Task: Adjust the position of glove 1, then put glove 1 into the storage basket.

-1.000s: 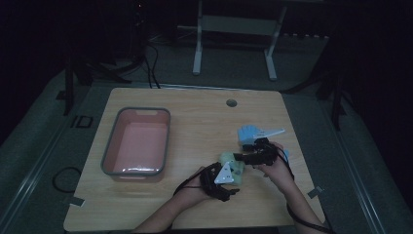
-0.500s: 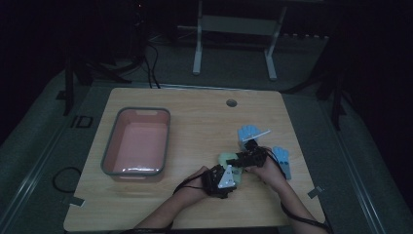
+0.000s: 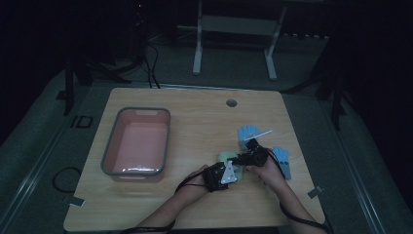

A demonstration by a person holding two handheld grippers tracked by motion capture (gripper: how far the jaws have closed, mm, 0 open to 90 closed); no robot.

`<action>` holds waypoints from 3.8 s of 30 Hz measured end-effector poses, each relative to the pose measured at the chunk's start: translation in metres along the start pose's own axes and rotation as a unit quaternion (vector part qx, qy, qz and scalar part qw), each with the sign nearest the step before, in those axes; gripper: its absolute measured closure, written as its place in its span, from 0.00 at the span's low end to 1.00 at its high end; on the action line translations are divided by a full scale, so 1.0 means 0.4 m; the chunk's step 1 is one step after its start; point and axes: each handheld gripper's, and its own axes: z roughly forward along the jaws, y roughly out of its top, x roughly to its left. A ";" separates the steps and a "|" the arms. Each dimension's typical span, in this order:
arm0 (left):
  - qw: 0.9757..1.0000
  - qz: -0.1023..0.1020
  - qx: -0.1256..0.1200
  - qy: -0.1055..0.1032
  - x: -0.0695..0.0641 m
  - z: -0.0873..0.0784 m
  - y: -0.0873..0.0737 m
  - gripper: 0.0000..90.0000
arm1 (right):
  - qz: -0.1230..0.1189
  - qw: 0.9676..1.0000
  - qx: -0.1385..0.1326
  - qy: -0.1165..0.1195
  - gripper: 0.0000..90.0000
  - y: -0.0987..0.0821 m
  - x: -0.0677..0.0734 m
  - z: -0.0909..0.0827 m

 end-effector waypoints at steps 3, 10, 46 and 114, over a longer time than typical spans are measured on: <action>1.000 0.002 -0.002 0.001 0.007 -0.015 0.004 0.81 | 0.000 1.000 -0.002 -0.001 0.78 0.005 0.004 -0.003; 1.000 0.003 0.007 -0.004 0.036 -0.067 0.015 0.82 | -0.001 1.000 -0.022 0.015 0.78 0.039 0.033 -0.019; 0.997 0.016 0.046 0.058 0.151 -0.330 -0.003 0.83 | -0.080 0.995 -0.042 0.036 0.78 0.290 0.234 -0.004; 0.977 -0.105 0.182 0.037 0.286 -0.440 -0.354 0.35 | -0.122 0.990 0.025 0.060 0.56 0.441 0.413 0.334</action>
